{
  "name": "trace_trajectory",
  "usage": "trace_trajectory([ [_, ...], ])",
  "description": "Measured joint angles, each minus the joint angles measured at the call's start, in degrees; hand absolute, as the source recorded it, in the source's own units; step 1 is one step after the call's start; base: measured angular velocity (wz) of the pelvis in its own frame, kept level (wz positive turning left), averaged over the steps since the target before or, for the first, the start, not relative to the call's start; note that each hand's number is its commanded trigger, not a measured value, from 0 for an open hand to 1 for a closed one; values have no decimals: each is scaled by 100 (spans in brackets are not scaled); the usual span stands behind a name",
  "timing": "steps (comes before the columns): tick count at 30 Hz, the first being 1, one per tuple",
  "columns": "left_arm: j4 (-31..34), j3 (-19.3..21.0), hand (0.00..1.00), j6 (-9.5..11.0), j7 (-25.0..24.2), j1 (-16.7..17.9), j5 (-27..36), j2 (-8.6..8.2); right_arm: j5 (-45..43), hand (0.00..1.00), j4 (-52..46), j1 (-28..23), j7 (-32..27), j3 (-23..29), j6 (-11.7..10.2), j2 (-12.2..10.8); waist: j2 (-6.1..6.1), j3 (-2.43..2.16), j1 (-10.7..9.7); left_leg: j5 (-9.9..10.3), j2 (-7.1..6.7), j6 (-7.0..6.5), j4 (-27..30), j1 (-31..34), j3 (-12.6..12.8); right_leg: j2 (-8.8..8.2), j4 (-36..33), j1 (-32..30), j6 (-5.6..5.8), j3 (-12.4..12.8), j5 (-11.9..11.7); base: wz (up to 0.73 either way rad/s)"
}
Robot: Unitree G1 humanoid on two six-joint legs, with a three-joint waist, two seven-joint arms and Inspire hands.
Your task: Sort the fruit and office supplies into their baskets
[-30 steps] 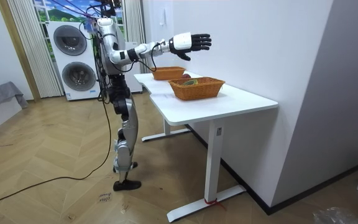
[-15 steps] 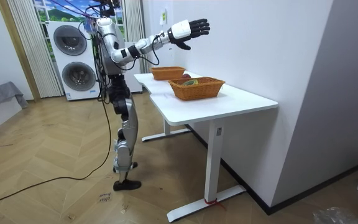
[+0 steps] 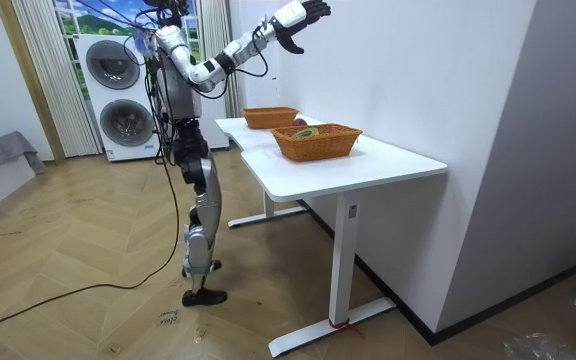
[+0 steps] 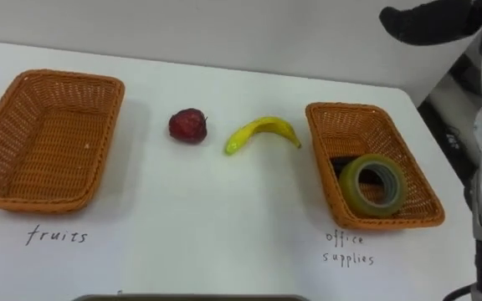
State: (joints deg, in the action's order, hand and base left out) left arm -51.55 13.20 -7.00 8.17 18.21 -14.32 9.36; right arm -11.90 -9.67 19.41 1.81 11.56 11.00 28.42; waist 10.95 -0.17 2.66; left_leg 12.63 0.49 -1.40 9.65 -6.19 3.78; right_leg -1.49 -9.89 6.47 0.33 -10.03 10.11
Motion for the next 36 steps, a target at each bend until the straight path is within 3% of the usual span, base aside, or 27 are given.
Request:
trace_trajectory([
  [8, 51, -31, 0, 1, -156, -78, 9, 136, 0, 0, 4, 0, 452, -220, -2, 193, 60, 9, 137, -4, -26, 4, 69, 185, -100, -6, 14, -98, 4, -165, -7, 10],
  [11, 26, -151, 0, 0, -147, -88, 17, 209, 10, 0, 263, 156, 464, -629, -11, 498, 144, 61, 245, -11, -26, 15, 112, 323, -118, 9, 16, -222, 4, -145, -7, -3],
  [13, 27, -230, 0, 0, -151, -98, 16, 230, 11, 0, 424, 240, 464, -801, -11, 563, 192, 48, 267, -11, -27, 15, 137, 409, -123, 8, 19, -300, 2, -145, -8, 5],
  [19, 41, -251, 0, -19, -141, -242, 10, 318, 65, 0, 649, 383, 442, -1166, -14, 564, 259, 28, 376, -13, -37, 15, 222, 734, -228, -17, 21, -547, 0, -266, -9, 10],
  [27, 34, -507, 0, -8, -139, -530, 13, 480, -2, 0, 1159, 662, 428, -1692, -14, 563, 277, 38, 497, -25, -36, 19, 221, 922, -311, -20, 24, -709, -1, -281, -9, 5],
  [32, -28, -546, 0, -2, -140, -551, 13, 537, 1, 0, 1333, 663, 429, -1709, -27, 563, 341, 92, 518, -25, -34, 20, 213, 953, -315, 1, 30, -739, -1, -268, -9, 0],
  [36, -137, -557, 0, 0, -148, -561, 13, 534, -115, 0, 1508, 664, 429, -1710, -34, 563, 360, 104, 547, -25, -31, 20, 210, 978, -311, 0, 31, -771, 0, -275, -9, 0],
])
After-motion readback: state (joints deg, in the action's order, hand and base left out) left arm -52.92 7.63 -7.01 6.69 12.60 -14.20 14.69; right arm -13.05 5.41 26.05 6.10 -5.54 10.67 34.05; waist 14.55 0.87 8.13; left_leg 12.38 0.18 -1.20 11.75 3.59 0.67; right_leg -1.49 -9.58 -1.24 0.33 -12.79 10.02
